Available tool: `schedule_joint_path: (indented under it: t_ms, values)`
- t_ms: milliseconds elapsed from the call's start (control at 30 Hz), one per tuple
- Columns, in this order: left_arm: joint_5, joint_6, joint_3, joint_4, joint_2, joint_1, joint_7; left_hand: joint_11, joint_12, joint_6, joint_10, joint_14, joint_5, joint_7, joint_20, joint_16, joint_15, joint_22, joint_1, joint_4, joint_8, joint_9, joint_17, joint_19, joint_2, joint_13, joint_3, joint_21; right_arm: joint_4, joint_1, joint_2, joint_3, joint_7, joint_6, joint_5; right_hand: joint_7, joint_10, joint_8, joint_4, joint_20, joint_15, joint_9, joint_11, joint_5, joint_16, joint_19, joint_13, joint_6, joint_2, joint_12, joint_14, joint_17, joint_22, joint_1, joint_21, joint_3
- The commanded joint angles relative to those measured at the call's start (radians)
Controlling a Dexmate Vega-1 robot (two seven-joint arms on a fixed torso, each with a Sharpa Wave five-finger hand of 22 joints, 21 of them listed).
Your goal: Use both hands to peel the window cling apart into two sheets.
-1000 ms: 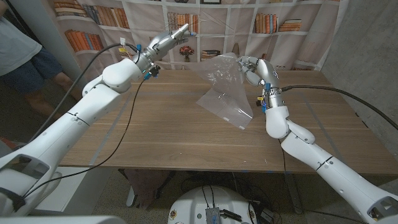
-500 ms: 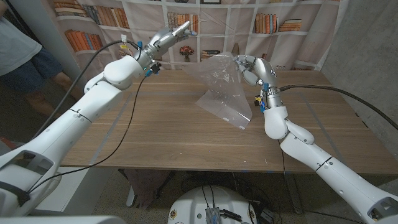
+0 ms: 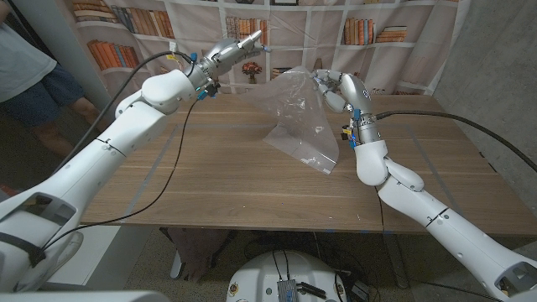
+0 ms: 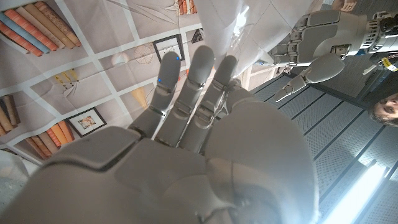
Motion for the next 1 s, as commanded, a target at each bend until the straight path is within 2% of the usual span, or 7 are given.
schedule_joint_path:
  t_ms: [33,200,300,533,767,800,1000]
  values:
    - [-0.002,0.031,0.028,0.009,-0.001,-0.030,-0.043,-0.013,0.003,-0.044,0.054,-0.025,-0.005,-0.035,0.007,-0.010,-0.020,0.002,0.057,-0.026,-0.027,0.001,0.001,-0.013,-0.001,0.000,0.022,-0.006,0.014,0.028,0.012,-0.003,0.006,0.038,-0.016,-0.002,-0.002,0.004,-0.001,-0.156,-0.061,0.002,0.002,0.007,0.003,-0.003,0.003,0.005,0.003,0.000,-0.005,0.001,-0.001,-0.009,0.004,0.011]
    - [0.014,0.035,0.037,0.011,0.000,-0.038,-0.043,-0.036,0.008,-0.047,0.086,-0.028,-0.006,-0.038,0.006,-0.008,-0.020,0.003,0.066,-0.032,-0.031,0.001,0.001,-0.022,-0.004,-0.001,0.025,-0.009,0.019,0.041,0.016,-0.008,0.012,0.054,-0.023,-0.002,-0.002,0.004,-0.001,-0.156,-0.061,0.002,0.002,0.007,0.006,-0.003,0.002,0.005,0.003,-0.001,-0.004,0.002,-0.001,-0.010,0.004,0.011]
    - [0.015,0.041,0.040,0.010,0.001,-0.040,-0.048,-0.014,0.008,-0.005,0.113,-0.028,-0.008,-0.039,0.006,-0.005,-0.019,0.003,0.071,-0.035,-0.019,0.000,0.002,-0.028,-0.008,0.000,0.026,-0.008,0.023,0.048,0.017,-0.010,0.018,0.060,-0.025,-0.001,-0.003,0.003,-0.002,-0.157,-0.061,0.001,0.002,0.007,0.007,-0.003,0.001,0.004,0.002,-0.001,-0.003,0.002,-0.001,-0.010,0.005,0.011]
    - [0.001,0.034,0.039,0.012,-0.003,-0.037,-0.058,-0.015,0.013,0.041,0.153,-0.024,-0.009,-0.044,0.008,-0.001,-0.031,0.003,0.071,-0.036,-0.007,-0.001,0.003,-0.038,-0.013,0.001,0.024,-0.008,0.030,0.055,0.018,-0.014,0.030,0.061,-0.031,-0.002,-0.002,0.003,-0.003,-0.157,-0.061,0.001,0.002,0.007,0.006,-0.003,0.002,0.005,0.003,0.000,-0.005,0.001,-0.001,-0.010,0.005,0.012]
    - [-0.019,0.055,0.040,0.006,0.005,-0.040,-0.080,-0.013,0.027,0.077,0.231,-0.003,-0.009,-0.024,0.011,0.007,-0.028,0.003,0.056,-0.029,-0.002,-0.003,0.003,-0.044,-0.024,0.001,0.013,-0.007,0.035,0.056,0.018,-0.016,0.036,0.054,-0.038,-0.002,-0.002,0.004,-0.003,-0.156,-0.061,0.001,0.002,0.007,0.009,-0.004,0.000,0.006,0.002,-0.001,-0.004,0.001,-0.001,-0.010,0.004,0.012]
    - [-0.017,0.054,0.041,0.004,0.005,-0.038,-0.077,-0.007,0.030,0.086,0.244,0.004,-0.009,-0.021,0.013,0.009,-0.026,0.003,0.054,-0.028,0.000,-0.003,0.003,-0.043,-0.026,0.001,0.011,-0.006,0.037,0.057,0.019,-0.017,0.035,0.054,-0.037,-0.002,-0.001,0.003,-0.003,-0.157,-0.061,0.000,0.002,0.007,0.009,-0.004,0.000,0.006,0.003,0.000,-0.004,0.001,-0.001,-0.010,0.004,0.012]
    - [-0.018,0.057,0.041,0.001,0.008,-0.035,-0.079,-0.015,0.042,0.138,0.320,0.040,-0.007,-0.003,0.019,0.017,-0.029,0.003,0.038,-0.019,0.012,-0.004,0.003,-0.044,-0.029,0.001,0.002,-0.004,0.043,0.060,0.021,-0.021,0.042,0.047,-0.036,-0.002,-0.002,0.003,-0.004,-0.157,-0.061,0.000,0.002,0.007,0.010,-0.005,-0.001,0.007,0.003,-0.001,-0.005,0.000,-0.001,-0.011,0.004,0.013]
